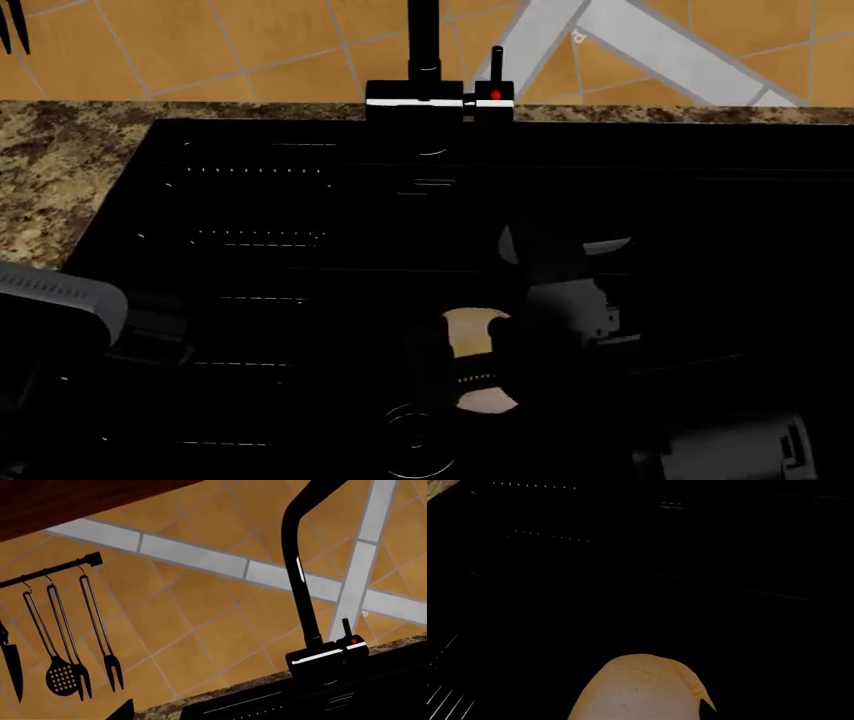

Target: Pick the chicken breast from the sink and place it on the plate located on the counter

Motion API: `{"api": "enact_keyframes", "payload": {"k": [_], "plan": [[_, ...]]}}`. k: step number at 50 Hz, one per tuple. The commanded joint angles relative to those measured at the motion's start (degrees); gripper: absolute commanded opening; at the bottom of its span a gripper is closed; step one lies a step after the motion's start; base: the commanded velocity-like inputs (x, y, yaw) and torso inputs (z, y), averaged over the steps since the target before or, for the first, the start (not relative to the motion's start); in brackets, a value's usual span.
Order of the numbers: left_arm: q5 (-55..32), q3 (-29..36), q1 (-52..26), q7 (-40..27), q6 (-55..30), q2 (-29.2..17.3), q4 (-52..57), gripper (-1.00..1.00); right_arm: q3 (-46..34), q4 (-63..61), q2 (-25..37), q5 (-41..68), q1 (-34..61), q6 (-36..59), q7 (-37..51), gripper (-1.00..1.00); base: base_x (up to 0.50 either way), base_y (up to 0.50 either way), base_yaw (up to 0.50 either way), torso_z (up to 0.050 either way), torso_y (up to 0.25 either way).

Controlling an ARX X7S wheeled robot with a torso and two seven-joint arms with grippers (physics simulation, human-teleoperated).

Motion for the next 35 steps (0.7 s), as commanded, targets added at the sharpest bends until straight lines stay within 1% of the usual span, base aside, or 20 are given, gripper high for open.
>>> {"api": "enact_keyframes", "payload": {"k": [1, 8, 13, 18, 19, 20, 23, 24, 30, 32, 34, 35], "plan": [[-0.2, 0.2, -0.3, -0.3, -0.5, -0.1, 0.4, 1.00, 6.9, -18.5, 2.3, 3.8, -2.7, 7.7, 1.9, -1.00, 0.00, 0.00, 0.00, 0.000, 0.000], [-0.5, 0.0, -0.2, -0.4, -0.2, -0.1, 0.2, 1.00, 10.4, -24.0, 2.6, 6.7, -2.7, 10.8, 2.7, -1.00, 0.00, 0.00, 0.00, 0.000, 0.000], [-0.7, -0.2, 0.0, -0.5, -0.2, -0.2, 0.4, 1.00, 11.7, -26.7, 2.7, 7.8, -3.0, 10.5, 3.0, -1.00, 0.00, 0.00, 0.00, 0.000, 0.000], [-0.9, -0.4, -0.1, -0.6, -0.6, -0.3, 0.8, 1.00, 15.2, -30.1, 2.2, 10.1, -2.2, 12.7, 4.2, -1.00, 0.00, 0.00, 0.00, 0.000, 0.000], [-1.1, -0.5, -1.2, -0.4, -2.2, -0.2, 1.4, 1.00, 15.5, -30.4, 2.1, 10.3, -2.1, 12.9, 4.4, -1.00, 0.00, 0.00, 0.00, 0.000, 0.000], [-1.0, -0.3, -0.5, -0.6, -1.1, -0.2, 0.9, 1.00, 16.6, -31.2, 1.8, 11.3, -2.0, 14.1, 4.7, -1.00, 0.00, 0.00, 0.00, 0.000, 0.000], [-1.2, -0.5, -1.7, -0.4, -3.0, -0.1, 1.7, 1.00, 17.7, -32.3, 2.0, 13.2, -2.0, 14.5, 6.1, -1.00, 0.00, 0.00, 0.00, 0.000, 0.000], [-1.0, -0.3, -0.4, -0.7, -1.1, -0.3, 1.2, 1.00, 18.5, -32.8, 2.1, 14.8, -1.9, 14.8, 7.1, -1.00, 0.00, 0.00, 0.00, 0.000, 0.000], [-1.6, -0.5, -1.2, -0.5, -2.8, -0.1, 1.9, 1.00, 20.3, -33.2, 3.2, 23.1, -1.2, 14.8, 13.2, -1.00, 0.00, 0.00, 0.00, 0.000, 0.000], [-1.6, -0.6, -0.2, -0.6, -1.3, -0.2, 1.4, 1.00, 20.5, -33.3, 3.6, 25.7, -1.1, 14.7, 15.3, -1.00, 0.00, 0.00, 0.00, 0.000, 0.000], [-1.5, -0.5, -0.2, -0.7, -1.7, -0.3, 1.9, 1.00, 20.5, -33.5, 4.1, 27.9, -0.8, 14.6, 17.7, -1.00, 0.00, 0.00, 0.00, 0.000, 0.000], [-1.5, -0.4, -0.1, -0.8, -1.8, -0.4, 2.2, 1.00, 22.2, -34.5, 3.6, 29.6, -1.3, 13.3, 16.7, -1.00, 0.00, 0.00, 0.00, 0.000, 0.000]]}}
